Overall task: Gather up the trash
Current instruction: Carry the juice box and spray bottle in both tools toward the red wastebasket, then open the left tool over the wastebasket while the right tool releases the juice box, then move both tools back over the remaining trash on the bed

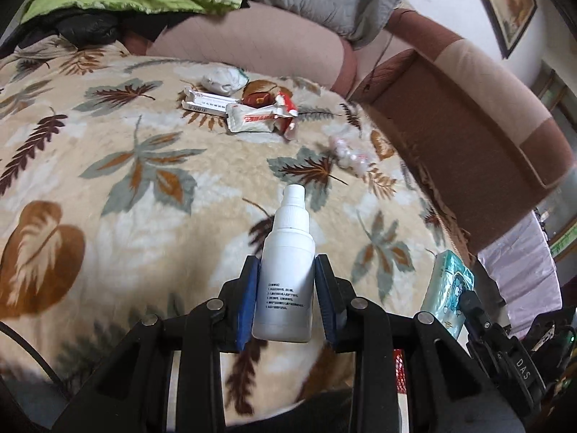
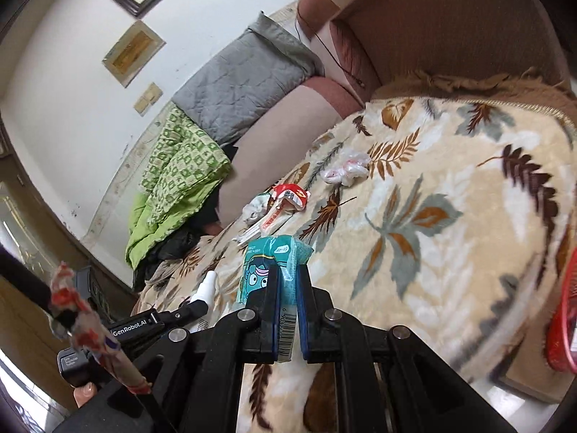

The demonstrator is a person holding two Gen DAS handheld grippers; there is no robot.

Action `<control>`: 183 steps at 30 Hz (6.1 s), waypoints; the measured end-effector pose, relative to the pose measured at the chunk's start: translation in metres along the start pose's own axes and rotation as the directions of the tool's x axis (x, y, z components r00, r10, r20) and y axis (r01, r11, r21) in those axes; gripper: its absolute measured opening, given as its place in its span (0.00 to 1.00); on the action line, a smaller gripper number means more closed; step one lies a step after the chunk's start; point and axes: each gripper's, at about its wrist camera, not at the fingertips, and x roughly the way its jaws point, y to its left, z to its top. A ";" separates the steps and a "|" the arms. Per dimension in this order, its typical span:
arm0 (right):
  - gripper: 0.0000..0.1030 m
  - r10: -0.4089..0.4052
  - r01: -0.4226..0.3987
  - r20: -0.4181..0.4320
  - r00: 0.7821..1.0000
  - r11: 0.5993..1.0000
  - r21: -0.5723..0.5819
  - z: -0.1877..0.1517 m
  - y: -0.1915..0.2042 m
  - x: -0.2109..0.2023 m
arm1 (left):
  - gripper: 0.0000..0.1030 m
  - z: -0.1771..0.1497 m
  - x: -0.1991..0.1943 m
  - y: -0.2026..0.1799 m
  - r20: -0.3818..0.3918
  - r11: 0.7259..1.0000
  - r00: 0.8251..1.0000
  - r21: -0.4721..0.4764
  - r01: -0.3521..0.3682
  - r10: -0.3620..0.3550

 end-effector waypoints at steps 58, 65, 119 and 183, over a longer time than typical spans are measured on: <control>0.08 -0.250 0.236 0.308 0.918 0.968 0.084 0.022 -0.062 -0.227 | 0.29 -0.082 -0.087 -0.251 -0.088 0.850 0.935 0.396 0.349 -0.343; 0.08 -0.310 0.279 0.326 0.893 0.950 0.139 0.027 -0.090 -0.243 | 0.29 -0.090 -0.062 -0.276 -0.153 0.829 0.926 0.413 0.376 -0.344; 0.35 -0.558 0.470 0.131 0.820 0.785 0.403 0.003 -0.235 -0.237 | 0.47 -0.161 0.154 -0.331 -0.574 0.838 0.794 0.321 0.441 -0.198; 0.78 -0.099 0.097 -0.005 0.995 0.988 -0.116 0.078 0.022 0.049 | 0.77 0.076 -0.039 -0.022 0.041 0.986 0.996 0.143 -0.086 0.081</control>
